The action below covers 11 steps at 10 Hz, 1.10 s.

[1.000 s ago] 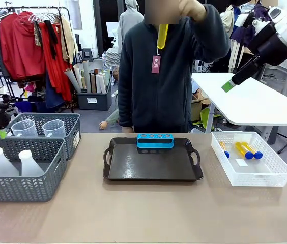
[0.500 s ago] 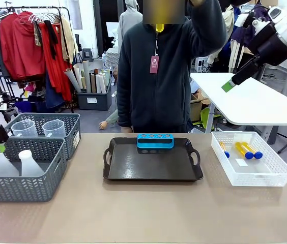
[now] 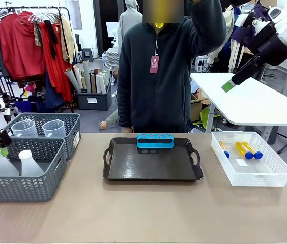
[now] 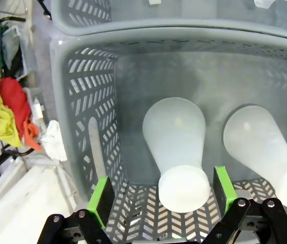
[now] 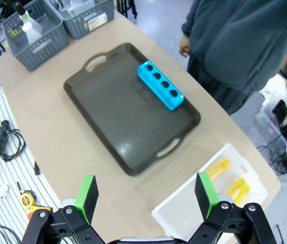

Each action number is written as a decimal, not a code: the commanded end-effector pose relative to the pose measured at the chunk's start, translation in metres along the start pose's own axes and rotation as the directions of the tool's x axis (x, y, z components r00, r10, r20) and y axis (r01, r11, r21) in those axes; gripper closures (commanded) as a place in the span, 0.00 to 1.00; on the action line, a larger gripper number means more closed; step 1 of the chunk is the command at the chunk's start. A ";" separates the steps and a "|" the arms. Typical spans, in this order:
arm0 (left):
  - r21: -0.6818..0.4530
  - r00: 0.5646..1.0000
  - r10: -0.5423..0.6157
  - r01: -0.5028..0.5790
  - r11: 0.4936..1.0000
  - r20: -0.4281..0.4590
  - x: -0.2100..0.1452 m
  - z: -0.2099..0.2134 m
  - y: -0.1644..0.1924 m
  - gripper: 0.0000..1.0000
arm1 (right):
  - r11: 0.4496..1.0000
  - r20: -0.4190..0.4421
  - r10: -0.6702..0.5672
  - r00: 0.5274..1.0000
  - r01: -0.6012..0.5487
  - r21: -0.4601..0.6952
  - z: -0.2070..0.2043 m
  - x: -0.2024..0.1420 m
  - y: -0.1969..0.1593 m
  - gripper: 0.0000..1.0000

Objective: Prepare the laboratory tools.
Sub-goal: Pick up one Small flask and place it on the Handle tray.

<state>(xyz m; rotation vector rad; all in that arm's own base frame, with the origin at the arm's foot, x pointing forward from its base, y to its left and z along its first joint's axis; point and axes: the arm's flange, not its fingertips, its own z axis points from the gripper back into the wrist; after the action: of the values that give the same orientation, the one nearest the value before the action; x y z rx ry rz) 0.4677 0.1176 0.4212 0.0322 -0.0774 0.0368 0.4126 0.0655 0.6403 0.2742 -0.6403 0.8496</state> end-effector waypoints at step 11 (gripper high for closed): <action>-0.003 0.999 -0.032 0.032 0.999 0.006 0.001 -0.008 -0.001 1.00 | 1.000 0.005 0.002 1.000 -0.002 0.001 0.001 0.000 0.000 0.00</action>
<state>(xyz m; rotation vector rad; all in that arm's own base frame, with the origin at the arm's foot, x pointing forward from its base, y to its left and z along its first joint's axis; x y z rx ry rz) 0.4702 0.1156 0.4157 0.0324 -0.0730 0.0209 0.4126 0.0655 0.6403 0.2742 -0.6403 0.8496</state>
